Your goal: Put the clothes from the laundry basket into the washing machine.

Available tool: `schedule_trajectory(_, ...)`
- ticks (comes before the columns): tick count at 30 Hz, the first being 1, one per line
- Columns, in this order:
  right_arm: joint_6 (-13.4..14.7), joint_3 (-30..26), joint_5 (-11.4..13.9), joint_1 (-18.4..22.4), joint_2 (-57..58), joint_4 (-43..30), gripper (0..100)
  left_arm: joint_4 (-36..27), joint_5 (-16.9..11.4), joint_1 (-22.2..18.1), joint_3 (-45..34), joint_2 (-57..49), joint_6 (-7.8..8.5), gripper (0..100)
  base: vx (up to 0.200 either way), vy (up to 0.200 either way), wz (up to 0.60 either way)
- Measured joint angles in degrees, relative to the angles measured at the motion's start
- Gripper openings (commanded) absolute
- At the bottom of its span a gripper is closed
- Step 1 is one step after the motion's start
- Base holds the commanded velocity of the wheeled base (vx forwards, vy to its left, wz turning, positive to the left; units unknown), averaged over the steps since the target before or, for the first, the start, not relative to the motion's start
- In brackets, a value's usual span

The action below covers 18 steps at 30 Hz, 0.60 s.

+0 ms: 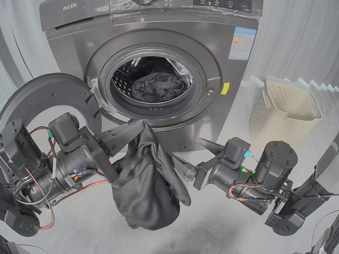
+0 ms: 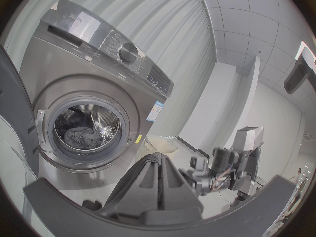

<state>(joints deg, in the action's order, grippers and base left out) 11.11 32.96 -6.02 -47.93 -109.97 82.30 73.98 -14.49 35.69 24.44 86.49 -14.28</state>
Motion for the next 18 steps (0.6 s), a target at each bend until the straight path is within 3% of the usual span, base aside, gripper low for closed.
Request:
schedule_trajectory(9,0.0,-8.0,0.1,1.9,2.6,0.3,100,0.1,2.2,-0.8,1.2,-0.3,-0.5,0,0.0,0.0,0.0)
schedule_trajectory(18,0.0,-9.9,0.1,2.8,4.5,0.3,100,0.0,2.3,-0.9,1.6,-0.1,-0.33,0,0.0,0.0,0.0)
